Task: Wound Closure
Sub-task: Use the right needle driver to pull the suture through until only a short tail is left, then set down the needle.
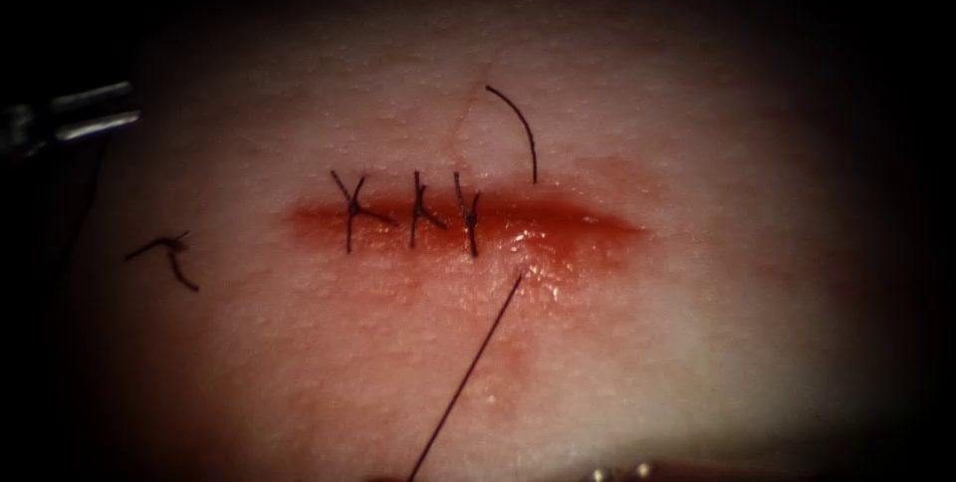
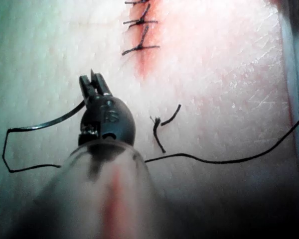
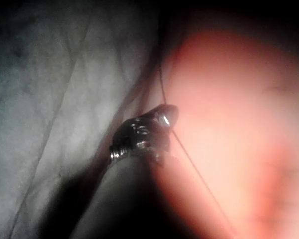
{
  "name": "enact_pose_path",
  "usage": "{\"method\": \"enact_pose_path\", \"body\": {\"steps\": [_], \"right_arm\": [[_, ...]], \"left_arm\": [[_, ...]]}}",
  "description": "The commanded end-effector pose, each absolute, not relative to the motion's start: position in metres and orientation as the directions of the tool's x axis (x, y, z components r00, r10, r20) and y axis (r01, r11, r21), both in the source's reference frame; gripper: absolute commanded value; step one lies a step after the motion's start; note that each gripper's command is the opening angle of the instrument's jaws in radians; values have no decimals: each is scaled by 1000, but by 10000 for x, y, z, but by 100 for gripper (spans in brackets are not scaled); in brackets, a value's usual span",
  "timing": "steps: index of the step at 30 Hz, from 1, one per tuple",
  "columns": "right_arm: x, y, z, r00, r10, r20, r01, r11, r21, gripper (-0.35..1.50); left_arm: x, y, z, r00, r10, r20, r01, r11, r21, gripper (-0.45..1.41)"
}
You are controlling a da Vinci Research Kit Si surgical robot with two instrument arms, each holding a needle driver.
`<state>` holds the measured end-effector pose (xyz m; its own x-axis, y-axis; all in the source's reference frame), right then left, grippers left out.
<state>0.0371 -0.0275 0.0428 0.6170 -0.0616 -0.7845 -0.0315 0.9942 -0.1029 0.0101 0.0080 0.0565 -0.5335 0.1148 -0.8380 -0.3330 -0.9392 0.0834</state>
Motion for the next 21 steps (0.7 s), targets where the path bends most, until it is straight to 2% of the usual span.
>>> {"method": "enact_pose_path", "body": {"steps": [1, 9, 10, 11, 12, 13, 14, 16, 21], "right_arm": [[378, -279, 432, 615, -49, -787, -39, 995, -93, -35], [384, -281, 431, 601, -33, -798, -45, 996, -76, -35], [381, -275, 434, 588, -32, -808, -65, 994, -87, 31], [380, -272, 435, 578, -32, -815, -79, 992, -95, 83], [378, -269, 437, 568, -33, -822, -92, 990, -103, 111], [376, -265, 440, 555, -34, -831, -112, 987, -115, 126], [373, -263, 441, 546, -35, -837, -123, 985, -121, 136], [366, -260, 444, 526, -40, -850, -145, 980, -136, 141], [335, -256, 444, 513, -23, -858, -142, 984, -111, 133]], "left_arm": [[96, 83, 573, -533, 114, -839, -334, -939, 84, -45], [98, 89, 589, -533, 113, -839, -333, -939, 86, -45], [97, 91, 592, -533, 113, -838, -334, -939, 86, -45], [97, 91, 593, -534, 113, -838, -334, -938, 86, -45], [96, 92, 595, -534, 113, -838, -335, -938, 87, -45], [96, 93, 598, -535, 113, -837, -336, -938, 88, -45], [95, 94, 601, -535, 113, -837, -337, -937, 89, -45], [93, 96, 609, -536, 112, -837, -338, -937, 91, -45], [94, 107, 648, -546, 95, -832, -324, -940, 106, -45]]}}
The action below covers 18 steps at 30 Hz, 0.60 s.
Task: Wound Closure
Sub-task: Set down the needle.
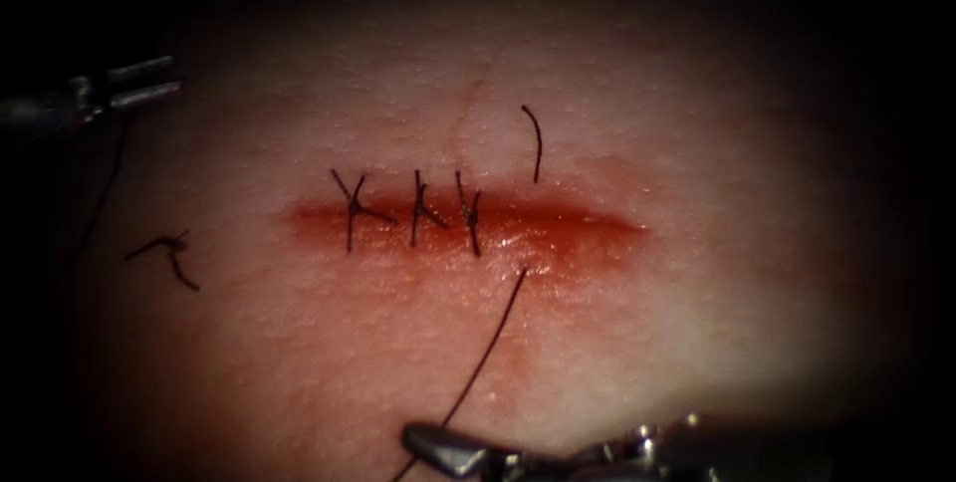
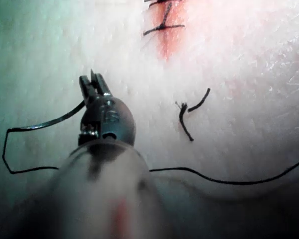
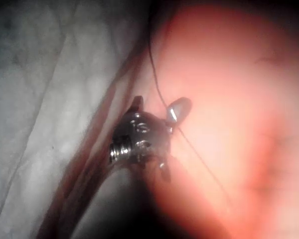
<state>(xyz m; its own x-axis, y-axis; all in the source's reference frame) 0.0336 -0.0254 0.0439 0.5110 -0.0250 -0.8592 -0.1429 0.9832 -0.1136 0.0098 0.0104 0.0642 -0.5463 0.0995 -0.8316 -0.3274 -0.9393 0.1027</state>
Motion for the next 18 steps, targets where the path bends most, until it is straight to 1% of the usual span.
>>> {"method": "enact_pose_path", "body": {"steps": [1, 4, 9, 10, 11, 12, 13, 14, 16, 18], "right_arm": [[330, -255, 443, 513, -12, -858, -144, 985, -100, 133], [303, -254, 440, 500, 28, -866, -183, 980, -73, 133], [286, -253, 439, 467, 61, -882, -222, 974, -50, 133], [281, -252, 439, 438, 92, -894, -259, 966, -28, 133], [276, -249, 440, 373, 138, -917, -333, 943, 6, 141], [276, -249, 440, 373, 138, -917, -333, 943, 6, 141], [273, -244, 441, 331, 140, -933, -372, 928, 7, 148], [273, -244, 441, 331, 140, -933, -372, 928, 7, 148], [270, -240, 444, 323, 139, -936, -381, 925, 6, 148], [267, -235, 447, 347, 155, -925, -368, 930, 17, 148]], "left_arm": [[94, 109, 658, -553, 94, -828, -328, -938, 112, -45], [95, 115, 684, -547, 126, -827, -356, -930, 93, -45], [89, 111, 712, -554, 173, -814, -369, -928, 54, -45], [83, 108, 720, -552, 220, -805, -385, -923, 12, -45], [78, 104, 725, -536, 278, -797, -411, -911, -42, -23], [78, 104, 725, -536, 278, -797, -411, -911, -42, -23], [72, 99, 727, -509, 333, -793, -423, -900, -106, 19], [72, 99, 727, -509, 333, -793, -423, -900, -106, 19], [67, 96, 727, -499, 368, -784, -432, -891, -143, 52], [62, 93, 723, -496, 385, -778, -437, -885, -159, 73]]}}
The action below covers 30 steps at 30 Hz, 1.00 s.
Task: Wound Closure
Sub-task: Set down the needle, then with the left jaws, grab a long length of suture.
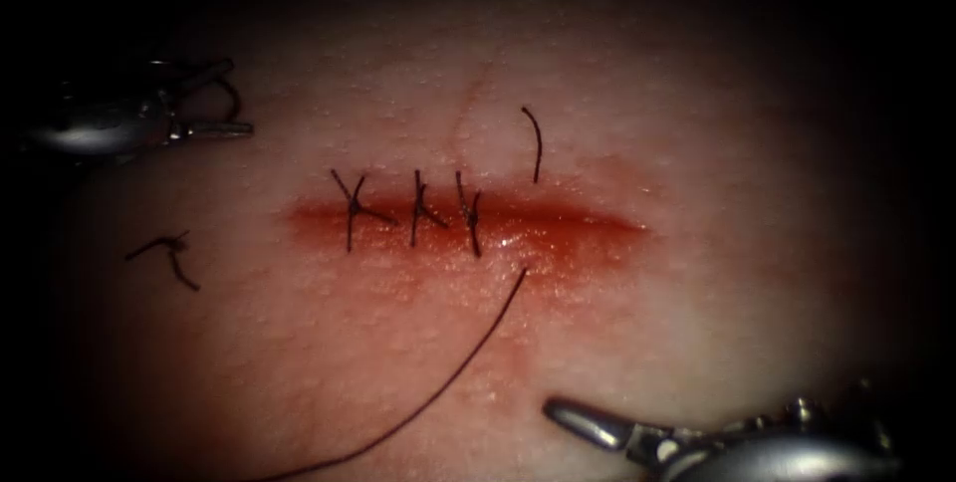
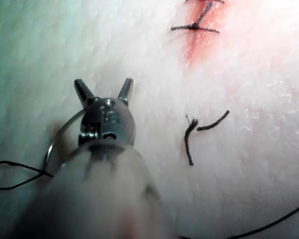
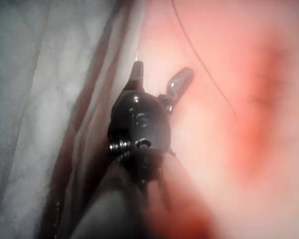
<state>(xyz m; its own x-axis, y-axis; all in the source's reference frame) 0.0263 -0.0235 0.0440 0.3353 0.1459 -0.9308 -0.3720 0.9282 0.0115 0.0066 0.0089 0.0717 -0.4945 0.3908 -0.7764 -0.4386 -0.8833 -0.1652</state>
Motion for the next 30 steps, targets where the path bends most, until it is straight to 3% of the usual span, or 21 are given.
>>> {"method": "enact_pose_path", "body": {"steps": [1, 4, 7, 13, 19, 30], "right_arm": [[266, -233, 448, 373, 157, -914, -360, 933, 13, 148], [260, -224, 454, 478, 183, -859, -345, 938, 8, 148], [249, -213, 465, 427, 216, -878, -390, 920, 37, 148], [244, -213, 471, 397, 227, -889, -400, 915, 55, 146], [245, -213, 471, 416, 233, -879, -415, 909, 45, 145], [248, -213, 471, 467, 250, -848, -411, 911, 42, 145]], "left_arm": [[61, 91, 721, -492, 391, -778, -439, -883, -166, 78], [56, 86, 704, -483, 398, -780, -433, -883, -182, 103], [51, 82, 677, -482, 414, -772, -440, -877, -196, 113], [50, 69, 631, -474, 411, -779, -440, -877, -195, 109], [39, 25, 593, -419, 403, -814, -298, -907, -297, 96], [-8, -75, 551, -626, 418, -659, -144, -892, -428, 96]]}}
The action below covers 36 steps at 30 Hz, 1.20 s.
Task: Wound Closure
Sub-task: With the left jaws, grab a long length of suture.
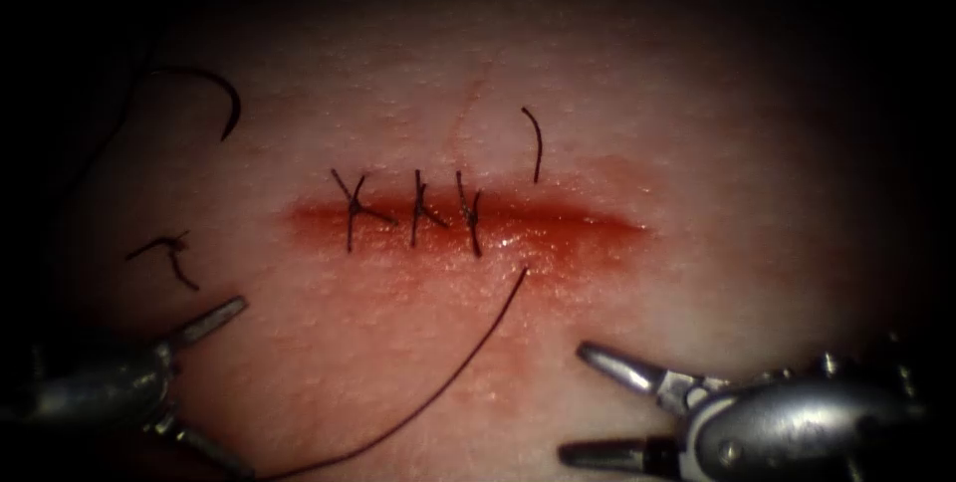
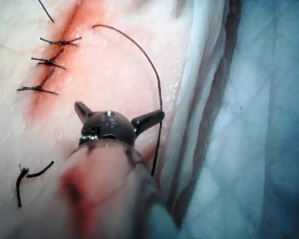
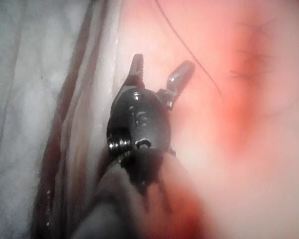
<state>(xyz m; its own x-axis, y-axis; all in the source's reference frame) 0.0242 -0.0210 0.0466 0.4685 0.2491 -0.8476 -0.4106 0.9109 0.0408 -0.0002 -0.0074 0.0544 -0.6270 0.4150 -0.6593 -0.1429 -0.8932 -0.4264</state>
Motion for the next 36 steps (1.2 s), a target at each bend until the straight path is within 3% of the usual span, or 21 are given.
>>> {"method": "enact_pose_path", "body": {"steps": [1, 7, 22, 24, 28, 31, 36], "right_arm": [[248, -214, 471, 467, 249, -848, -411, 911, 41, 145], [248, -219, 475, 483, 246, -840, -398, 916, 40, 145], [251, -220, 476, 497, 249, -831, -389, 920, 43, 143], [252, -220, 476, 500, 250, -829, -388, 921, 43, 143], [253, -220, 477, 502, 250, -828, -387, 921, 44, 143], [253, -221, 477, 501, 249, -829, -387, 921, 43, 143], [252, -221, 477, 501, 249, -829, -386, 921, 43, 143]], "left_arm": [[-10, -77, 549, -625, 420, -659, -141, -890, -433, 96], [-16, -103, 548, -679, 402, -614, -60, -864, -500, 96], [4, -124, 564, -785, 354, -508, -52, -856, -515, 84], [4, -123, 562, -786, 354, -507, -53, -856, -515, 74], [3, -120, 558, -785, 357, -506, -54, -854, -518, 31], [7, -118, 555, -785, 361, -504, -55, -850, -524, -45], [8, -107, 550, -784, 299, -544, 12, -869, -495, -45]]}}
